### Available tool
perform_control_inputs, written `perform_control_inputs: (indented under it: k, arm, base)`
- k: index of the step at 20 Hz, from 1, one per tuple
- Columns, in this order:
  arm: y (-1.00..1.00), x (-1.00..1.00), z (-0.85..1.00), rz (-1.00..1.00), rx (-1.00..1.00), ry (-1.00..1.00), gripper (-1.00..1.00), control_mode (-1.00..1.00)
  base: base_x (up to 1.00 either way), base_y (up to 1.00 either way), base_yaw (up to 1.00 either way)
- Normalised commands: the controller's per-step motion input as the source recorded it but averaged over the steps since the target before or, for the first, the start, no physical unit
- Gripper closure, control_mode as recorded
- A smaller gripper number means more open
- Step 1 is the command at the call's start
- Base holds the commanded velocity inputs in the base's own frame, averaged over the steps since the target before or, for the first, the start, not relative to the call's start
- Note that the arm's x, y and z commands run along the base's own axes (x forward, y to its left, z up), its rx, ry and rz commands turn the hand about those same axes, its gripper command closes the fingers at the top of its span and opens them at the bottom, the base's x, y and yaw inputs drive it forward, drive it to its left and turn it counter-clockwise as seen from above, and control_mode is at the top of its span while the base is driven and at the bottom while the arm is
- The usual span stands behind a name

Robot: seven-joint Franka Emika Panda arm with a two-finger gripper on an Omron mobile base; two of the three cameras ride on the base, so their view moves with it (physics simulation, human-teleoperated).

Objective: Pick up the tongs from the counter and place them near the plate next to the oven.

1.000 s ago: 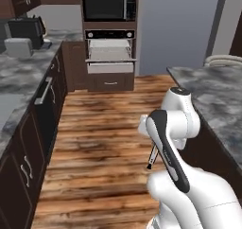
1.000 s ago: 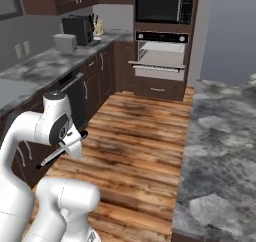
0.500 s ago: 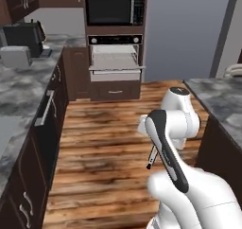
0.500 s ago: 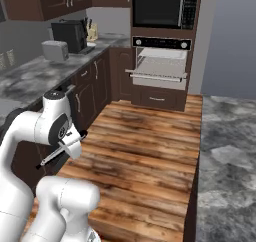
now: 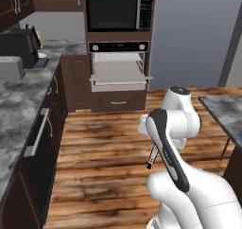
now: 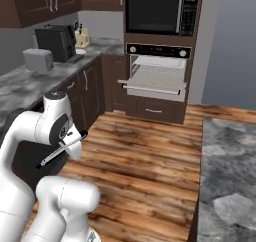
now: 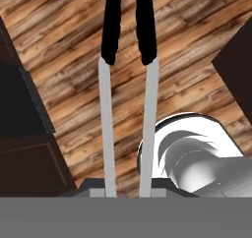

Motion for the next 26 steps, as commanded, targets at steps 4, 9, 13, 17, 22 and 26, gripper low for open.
perform_control_inputs:
  k: [4, 9, 13, 17, 22, 26]
  arm:
    - [0.00, 0.00, 0.00, 0.00, 0.00, 0.00, 1.00, 1.00]
    - [0.00, 0.00, 0.00, 0.00, 0.00, 0.00, 1.00, 1.00]
    - [0.00, 0.00, 0.00, 0.00, 0.00, 0.00, 1.00, 1.00]
    - [0.00, 0.00, 0.00, 0.00, 0.00, 0.00, 1.00, 1.00]
    - [0.00, 0.00, 0.00, 0.00, 0.00, 0.00, 1.00, 1.00]
    - [0.00, 0.00, 0.00, 0.00, 0.00, 0.00, 1.00, 1.00]
  base:
    - [0.94, 0.04, 0.16]
    - [0.94, 0.01, 0.19]
    - [0.94, 0.02, 0.16]
    - [0.94, 0.04, 0.16]
    - [0.93, 0.06, 0.17]
    - [0.91, 0.14, 0.15]
